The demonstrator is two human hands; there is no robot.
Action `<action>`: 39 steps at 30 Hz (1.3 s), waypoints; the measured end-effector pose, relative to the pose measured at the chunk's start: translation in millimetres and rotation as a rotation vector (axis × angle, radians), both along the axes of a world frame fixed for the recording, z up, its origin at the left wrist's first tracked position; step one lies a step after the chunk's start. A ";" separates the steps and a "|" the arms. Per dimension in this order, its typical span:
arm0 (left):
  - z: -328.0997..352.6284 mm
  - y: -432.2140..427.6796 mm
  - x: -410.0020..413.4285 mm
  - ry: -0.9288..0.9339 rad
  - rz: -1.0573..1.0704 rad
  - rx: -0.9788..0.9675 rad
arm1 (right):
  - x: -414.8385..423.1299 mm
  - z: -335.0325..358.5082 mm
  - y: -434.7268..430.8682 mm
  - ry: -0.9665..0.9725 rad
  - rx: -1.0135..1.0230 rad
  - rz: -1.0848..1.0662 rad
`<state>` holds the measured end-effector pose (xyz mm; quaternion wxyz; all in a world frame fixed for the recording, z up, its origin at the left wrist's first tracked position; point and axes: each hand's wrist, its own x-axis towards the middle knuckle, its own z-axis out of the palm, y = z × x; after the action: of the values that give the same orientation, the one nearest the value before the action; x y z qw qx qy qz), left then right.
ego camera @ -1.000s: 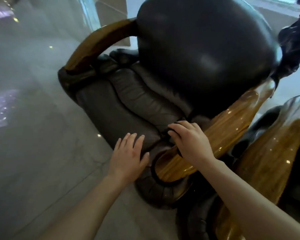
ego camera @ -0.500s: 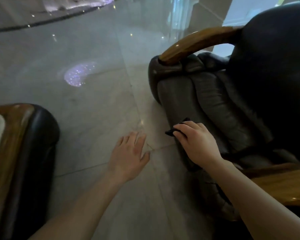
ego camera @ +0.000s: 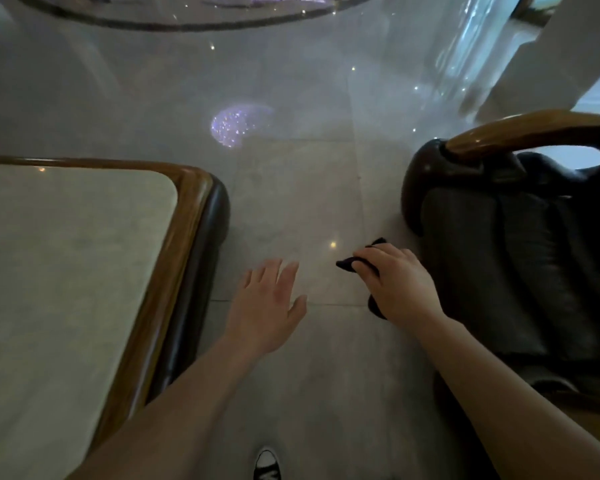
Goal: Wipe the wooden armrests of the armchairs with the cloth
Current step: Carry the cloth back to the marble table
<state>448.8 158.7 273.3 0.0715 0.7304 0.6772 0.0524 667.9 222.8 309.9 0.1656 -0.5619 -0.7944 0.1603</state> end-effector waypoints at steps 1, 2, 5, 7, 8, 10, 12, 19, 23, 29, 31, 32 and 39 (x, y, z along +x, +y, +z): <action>6.4 -6.6 -15.0 -0.011 0.021 0.006 | -15.8 6.2 -3.3 0.004 -0.001 0.012; 13.2 -12.0 -29.3 -0.021 0.040 0.012 | -31.4 12.3 -5.2 0.009 -0.002 0.023; 28.5 -25.0 -68.3 -0.050 0.098 0.011 | -75.7 28.4 -7.6 0.026 -0.022 0.056; 34.8 -29.9 -90.5 -0.061 0.149 -0.001 | -101.2 35.3 -6.8 0.048 -0.027 0.085; 37.3 -31.1 -99.9 -0.058 0.174 -0.008 | -112.8 37.4 -5.4 0.060 -0.031 0.094; 39.3 -32.0 -116.4 -0.050 0.220 -0.024 | -134.3 38.0 0.6 0.066 -0.041 0.122; 38.4 -29.9 -129.5 -0.056 0.256 -0.024 | -152.6 35.3 9.2 0.060 -0.064 0.161; 30.3 -4.0 -165.9 -0.041 0.422 -0.025 | -209.1 24.2 62.2 0.087 -0.087 0.301; 17.7 12.9 -186.7 -0.044 0.563 -0.050 | -244.7 13.0 94.8 0.102 -0.134 0.423; 11.6 19.0 -222.4 -0.023 0.699 -0.072 | -302.3 -2.2 134.1 0.026 -0.166 0.570; 9.4 19.0 -240.6 -0.043 0.744 -0.081 | -327.7 -10.1 142.0 0.025 -0.178 0.598; 8.6 18.9 -248.0 -0.047 0.759 -0.092 | -338.7 -13.4 144.4 0.020 -0.183 0.605; -22.8 21.0 -326.6 -0.095 0.762 -0.121 | -422.5 -44.7 149.4 -0.055 -0.237 0.648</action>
<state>122.3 179.7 250.4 0.1212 0.4179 0.8977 0.0690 245.4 372.1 265.2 0.0184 -0.2997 -0.9117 0.2805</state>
